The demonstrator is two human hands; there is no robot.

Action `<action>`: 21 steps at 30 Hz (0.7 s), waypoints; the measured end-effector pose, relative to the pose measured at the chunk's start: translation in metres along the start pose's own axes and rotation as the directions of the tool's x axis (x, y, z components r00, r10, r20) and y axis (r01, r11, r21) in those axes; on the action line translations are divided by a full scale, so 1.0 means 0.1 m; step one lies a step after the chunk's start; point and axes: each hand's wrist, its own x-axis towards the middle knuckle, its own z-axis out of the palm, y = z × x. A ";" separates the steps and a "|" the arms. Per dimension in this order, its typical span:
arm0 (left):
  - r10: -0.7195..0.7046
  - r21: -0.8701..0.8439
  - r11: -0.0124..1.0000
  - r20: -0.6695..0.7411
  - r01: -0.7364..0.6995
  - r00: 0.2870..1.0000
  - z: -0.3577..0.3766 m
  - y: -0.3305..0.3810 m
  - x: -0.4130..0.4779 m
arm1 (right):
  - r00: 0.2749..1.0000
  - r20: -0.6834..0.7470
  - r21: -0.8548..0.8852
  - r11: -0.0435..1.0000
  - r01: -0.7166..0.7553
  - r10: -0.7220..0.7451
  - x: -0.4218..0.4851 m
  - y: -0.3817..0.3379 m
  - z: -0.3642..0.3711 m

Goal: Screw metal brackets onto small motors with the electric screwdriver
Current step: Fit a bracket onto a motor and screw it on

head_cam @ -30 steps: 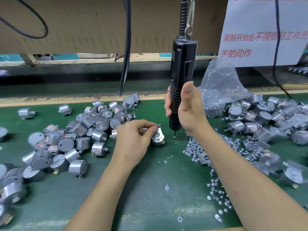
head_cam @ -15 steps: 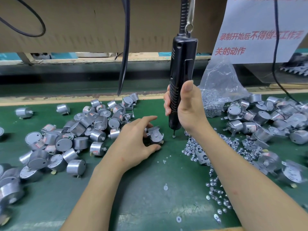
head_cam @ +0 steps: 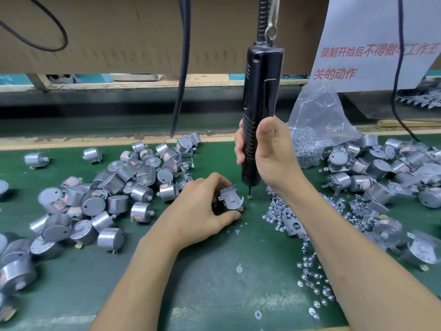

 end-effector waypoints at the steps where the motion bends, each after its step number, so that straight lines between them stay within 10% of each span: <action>1: 0.002 -0.005 1.000 0.000 -0.002 1.000 -0.01 0.00 0.00 | 1.000 0.004 0.000 1.000 0.004 -0.004 0.00 -0.01 0.00; 21: -0.011 -0.065 0.998 0.047 0.014 0.999 -0.04 0.00 0.00 | 1.000 0.005 0.030 0.999 -0.027 0.027 0.02 0.09 -0.01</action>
